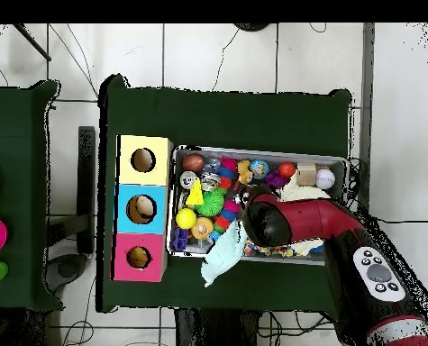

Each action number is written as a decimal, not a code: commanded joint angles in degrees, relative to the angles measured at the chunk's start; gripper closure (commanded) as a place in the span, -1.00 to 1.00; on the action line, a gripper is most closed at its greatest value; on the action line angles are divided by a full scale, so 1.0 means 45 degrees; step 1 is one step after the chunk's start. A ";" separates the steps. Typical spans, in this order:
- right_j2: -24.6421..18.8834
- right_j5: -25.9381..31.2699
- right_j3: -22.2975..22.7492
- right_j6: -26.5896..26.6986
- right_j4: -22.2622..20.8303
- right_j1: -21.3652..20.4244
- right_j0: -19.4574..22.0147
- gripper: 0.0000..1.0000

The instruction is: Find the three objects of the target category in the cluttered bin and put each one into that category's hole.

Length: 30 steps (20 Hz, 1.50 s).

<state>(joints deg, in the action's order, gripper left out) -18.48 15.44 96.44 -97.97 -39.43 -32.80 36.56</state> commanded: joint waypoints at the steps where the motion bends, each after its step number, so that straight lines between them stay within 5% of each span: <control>1: -0.1069 -0.0100 0.0167 -0.0686 0.0411 0.0549 -0.0285 -1.00; 21: -0.1477 0.0327 -0.0467 0.0023 0.0405 0.0961 0.0112 -1.00; 30: -0.0449 0.0578 -0.0920 -0.0148 -0.0012 0.0220 -0.0459 -1.00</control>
<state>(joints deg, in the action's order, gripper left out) -21.25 15.44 96.39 -97.97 -38.16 -30.77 35.58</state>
